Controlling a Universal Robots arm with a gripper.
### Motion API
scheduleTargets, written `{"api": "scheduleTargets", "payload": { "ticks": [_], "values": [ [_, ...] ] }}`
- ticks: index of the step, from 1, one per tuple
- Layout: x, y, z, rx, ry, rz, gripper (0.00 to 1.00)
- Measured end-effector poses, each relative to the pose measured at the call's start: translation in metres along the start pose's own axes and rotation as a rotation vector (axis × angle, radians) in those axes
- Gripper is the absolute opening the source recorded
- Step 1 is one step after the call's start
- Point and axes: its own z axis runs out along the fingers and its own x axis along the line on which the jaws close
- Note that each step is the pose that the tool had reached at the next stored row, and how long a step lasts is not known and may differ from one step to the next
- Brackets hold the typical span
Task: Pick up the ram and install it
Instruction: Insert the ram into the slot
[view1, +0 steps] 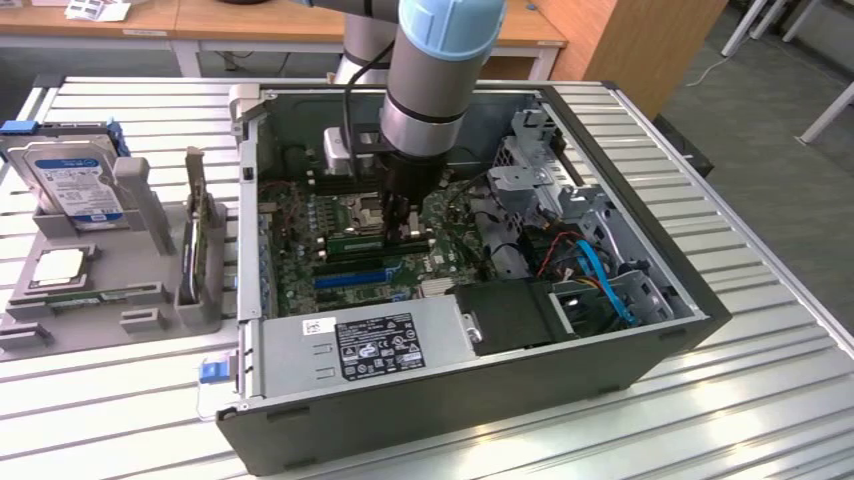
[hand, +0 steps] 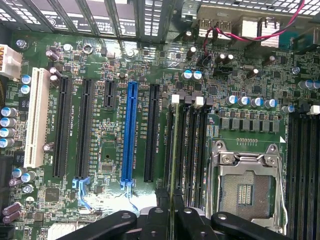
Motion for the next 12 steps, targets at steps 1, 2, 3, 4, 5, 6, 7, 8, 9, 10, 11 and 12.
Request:
{"api": "scheduleTargets", "payload": {
  "ticks": [1,2,3,4,5,6,7,8,9,10,11,12],
  "values": [
    [0.0000,0.0000,0.0000,0.0000,0.0000,0.000,0.14],
    [0.0000,0.0000,0.0000,0.0000,0.0000,0.000,0.14],
    [-0.0001,0.0000,0.0000,0.0000,0.0000,0.000,0.14],
    [-0.0003,0.0000,0.0000,0.0000,0.0000,0.000,0.14],
    [-0.0006,0.0001,0.0001,0.0000,-0.0001,0.000,0.14],
    [-0.0007,0.0002,0.0000,0.0000,0.0000,0.000,0.14],
    [-0.0007,0.0002,0.0000,-0.0001,0.0000,0.000,0.14],
    [-0.0007,0.0002,0.0000,-0.0001,0.0000,0.000,0.14],
    [-0.0007,0.0002,0.0000,0.0000,0.0000,0.000,0.14],
    [-0.0007,0.0002,-0.0001,-0.0001,0.0001,0.000,0.14],
    [-0.0008,0.0002,0.0000,-0.0001,0.0001,-0.002,0.14],
    [-0.0008,0.0002,0.0000,-0.0001,0.0001,-0.003,0.14]
  ]
}}
